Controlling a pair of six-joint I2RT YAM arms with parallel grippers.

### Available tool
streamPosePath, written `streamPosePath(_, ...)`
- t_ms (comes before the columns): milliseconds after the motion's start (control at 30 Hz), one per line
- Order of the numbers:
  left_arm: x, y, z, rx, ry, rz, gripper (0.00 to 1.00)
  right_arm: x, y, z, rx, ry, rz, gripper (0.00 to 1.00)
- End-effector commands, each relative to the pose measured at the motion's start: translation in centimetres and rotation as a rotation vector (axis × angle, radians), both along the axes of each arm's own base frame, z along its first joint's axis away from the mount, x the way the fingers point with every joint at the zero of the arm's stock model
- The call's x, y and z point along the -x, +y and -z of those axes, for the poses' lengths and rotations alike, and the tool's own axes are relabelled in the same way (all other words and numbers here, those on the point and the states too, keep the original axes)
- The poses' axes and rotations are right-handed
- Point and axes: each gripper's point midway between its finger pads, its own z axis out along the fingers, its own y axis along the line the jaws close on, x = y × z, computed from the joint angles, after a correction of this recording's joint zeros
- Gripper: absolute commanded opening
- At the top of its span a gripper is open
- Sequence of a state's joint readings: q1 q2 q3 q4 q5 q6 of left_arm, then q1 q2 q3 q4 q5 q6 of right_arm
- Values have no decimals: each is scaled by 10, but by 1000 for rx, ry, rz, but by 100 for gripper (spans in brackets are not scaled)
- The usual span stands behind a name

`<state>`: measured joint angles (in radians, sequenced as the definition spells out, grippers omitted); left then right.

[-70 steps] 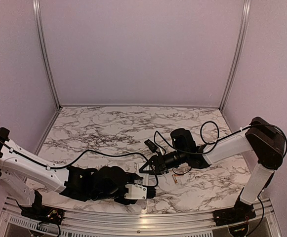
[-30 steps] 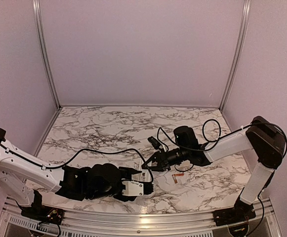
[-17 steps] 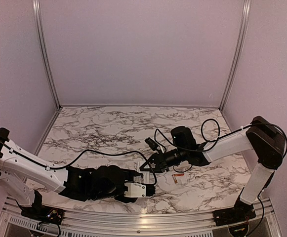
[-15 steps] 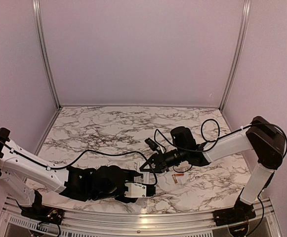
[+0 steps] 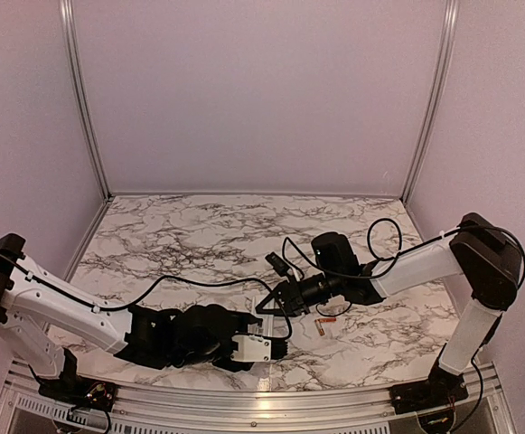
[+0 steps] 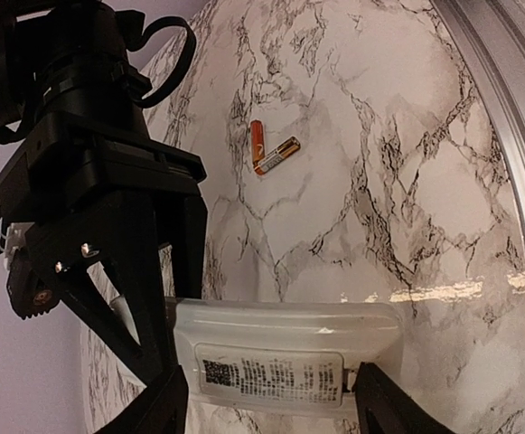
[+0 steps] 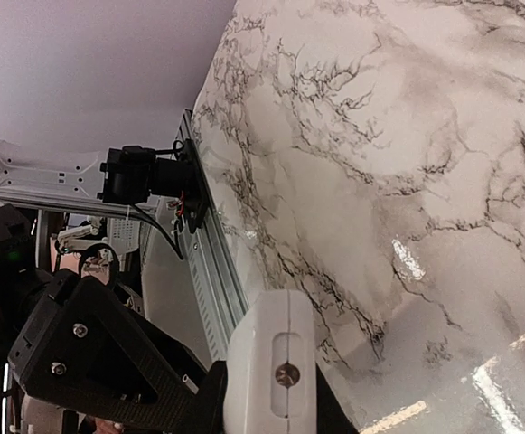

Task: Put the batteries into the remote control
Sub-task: Remove the battery cover from the remote control.

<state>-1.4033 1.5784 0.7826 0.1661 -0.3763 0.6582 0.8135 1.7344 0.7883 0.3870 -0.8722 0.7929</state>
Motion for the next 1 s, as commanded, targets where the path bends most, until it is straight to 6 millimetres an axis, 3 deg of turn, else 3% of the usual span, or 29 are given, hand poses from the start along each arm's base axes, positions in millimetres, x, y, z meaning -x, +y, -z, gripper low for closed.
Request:
streamPosePath(0, -23, 9, 4, -31, -74, -93, 64, 13, 13, -30, -90, 2, -77, 0)
streamPosePath(300, -37, 16, -42, 99, -239, -165, 60, 13, 11, -18, -74, 44, -70, 0)
streamPosePath(567, -37, 24, -64, 166, -323, -194, 60, 2, 2, -7, -47, 72, -22, 0)
streamPosePath(767, -38, 27, -69, 177, -340, -207, 61, -7, -4, 0, -27, 79, 11, 0)
streamPosePath(967, -40, 34, -58, 136, -342, -225, 61, -19, -13, 2, -19, 76, 55, 0)
